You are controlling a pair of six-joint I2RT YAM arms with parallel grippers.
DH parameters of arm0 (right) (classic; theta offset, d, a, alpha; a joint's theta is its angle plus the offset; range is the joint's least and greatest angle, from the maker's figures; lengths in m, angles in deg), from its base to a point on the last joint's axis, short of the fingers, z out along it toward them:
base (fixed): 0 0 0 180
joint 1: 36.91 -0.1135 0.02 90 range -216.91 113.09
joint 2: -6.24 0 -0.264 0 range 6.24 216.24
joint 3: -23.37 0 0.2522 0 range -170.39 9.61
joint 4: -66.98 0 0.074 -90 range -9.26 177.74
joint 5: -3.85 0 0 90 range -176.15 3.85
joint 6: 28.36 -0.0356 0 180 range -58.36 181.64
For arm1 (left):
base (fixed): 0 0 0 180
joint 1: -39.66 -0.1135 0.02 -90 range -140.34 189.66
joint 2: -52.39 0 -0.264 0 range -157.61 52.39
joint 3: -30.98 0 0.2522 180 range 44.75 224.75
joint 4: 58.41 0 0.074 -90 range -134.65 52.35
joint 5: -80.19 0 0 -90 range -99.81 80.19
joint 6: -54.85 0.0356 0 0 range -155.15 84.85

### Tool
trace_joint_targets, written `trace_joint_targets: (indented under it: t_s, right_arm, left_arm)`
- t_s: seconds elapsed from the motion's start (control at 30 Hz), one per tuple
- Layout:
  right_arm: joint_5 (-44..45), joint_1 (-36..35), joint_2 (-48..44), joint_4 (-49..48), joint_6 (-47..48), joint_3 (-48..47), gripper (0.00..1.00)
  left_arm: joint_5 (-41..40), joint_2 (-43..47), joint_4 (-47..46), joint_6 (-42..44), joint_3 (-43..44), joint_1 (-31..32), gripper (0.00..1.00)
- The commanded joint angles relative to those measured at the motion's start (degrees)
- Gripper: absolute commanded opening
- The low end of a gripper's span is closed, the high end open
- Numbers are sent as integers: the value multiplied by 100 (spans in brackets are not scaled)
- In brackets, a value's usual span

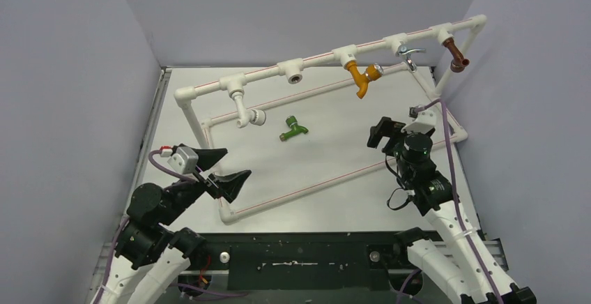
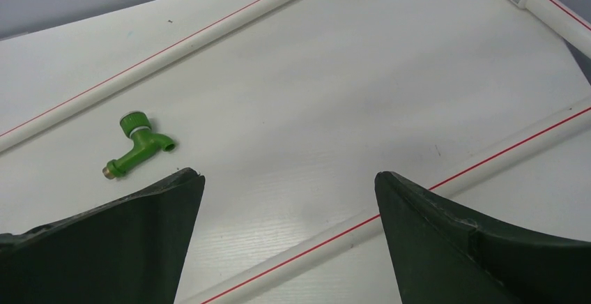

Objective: Install the water faucets

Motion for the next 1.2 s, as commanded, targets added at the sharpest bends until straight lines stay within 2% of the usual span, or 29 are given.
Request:
trace_joint_targets:
  t_s: [0.0, 0.1, 0.23, 0.43, 0.73, 1.17]
  right_arm:
    - [-85, -8, 230, 296, -348, -232, 100]
    - [-501, -9, 444, 184, -341, -144, 100]
    - [-1004, -19, 473, -431, -483, 249, 100]
    - [-1557, -106, 1082, -1161, -1075, 546, 100]
    - [-1613, -662, 2006, -2440, -1534, 796, 100]
    - [-2160, -849, 3878, -4230, -1738, 623, 97]
  left_arm:
    - [-173, 57, -407, 117, -81, 29, 97]
    - [-156, 25, -359, 207, -87, 29, 97]
    - [-121, 2, -229, 245, -87, 29, 97]
    - [-88, 25, -222, 303, -124, 37, 97]
    - [-354, 37, -137, 340, -149, 46, 97]
    - [-376, 52, -124, 349, -159, 46, 97]
